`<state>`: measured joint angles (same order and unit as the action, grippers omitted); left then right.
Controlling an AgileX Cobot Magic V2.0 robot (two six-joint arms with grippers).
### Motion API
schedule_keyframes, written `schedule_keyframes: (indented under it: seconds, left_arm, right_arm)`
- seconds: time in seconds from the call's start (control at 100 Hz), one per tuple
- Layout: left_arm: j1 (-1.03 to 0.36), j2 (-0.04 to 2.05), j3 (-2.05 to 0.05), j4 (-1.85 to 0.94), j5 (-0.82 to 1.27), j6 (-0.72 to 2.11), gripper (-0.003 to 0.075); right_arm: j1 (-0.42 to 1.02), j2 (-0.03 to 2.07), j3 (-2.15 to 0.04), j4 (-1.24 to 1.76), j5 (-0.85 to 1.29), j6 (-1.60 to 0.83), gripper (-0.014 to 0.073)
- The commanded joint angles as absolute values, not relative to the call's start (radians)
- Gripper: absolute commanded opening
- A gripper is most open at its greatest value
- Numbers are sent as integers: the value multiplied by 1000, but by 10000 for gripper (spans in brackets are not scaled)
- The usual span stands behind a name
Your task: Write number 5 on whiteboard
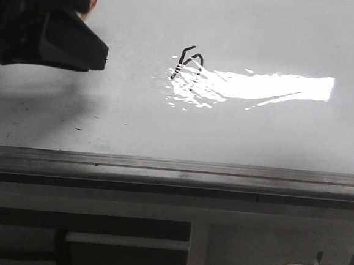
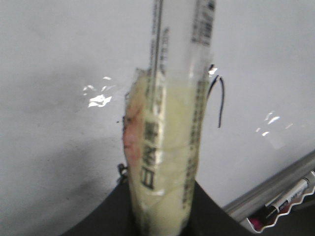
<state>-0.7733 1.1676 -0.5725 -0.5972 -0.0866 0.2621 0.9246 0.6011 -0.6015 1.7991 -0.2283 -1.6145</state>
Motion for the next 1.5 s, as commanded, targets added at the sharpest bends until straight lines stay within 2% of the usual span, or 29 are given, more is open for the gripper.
schedule_keyframes:
  seconds: [0.0,0.21,0.44,1.02,1.09,1.26,1.49]
  left_arm:
    - [-776,1193,-596,-648,-217,250,-20]
    - [-859,1289,-596,-693,-376,250,-20]
    - [-916,1364,-596,-763,-462,248,-20]
    - [-914,1370,-596,-907,-452,248,-16]
    - [-914,1370,-596,-933,-452,248,22]
    - [-914,1370,-596,-938,-452,248,222]
    - [-914,1370,-596,-938,-452,248,230]
  right_arm:
    - [927,598,-628,1783,-221,-1626,-69]
    - [927,598,-628,1789,-244,-1626,-69]
    - [927,598,-628,1789,-263,-1626,-71]
    - [927,598,-628,1797,-263,-1628,-71]
    - [927,598,-628,1797,-263,-1628,-71]
    - [927,598,-628,1802,-261,-1628,-71]
    - [927,598,-628,1803,-259,-1628,-71]
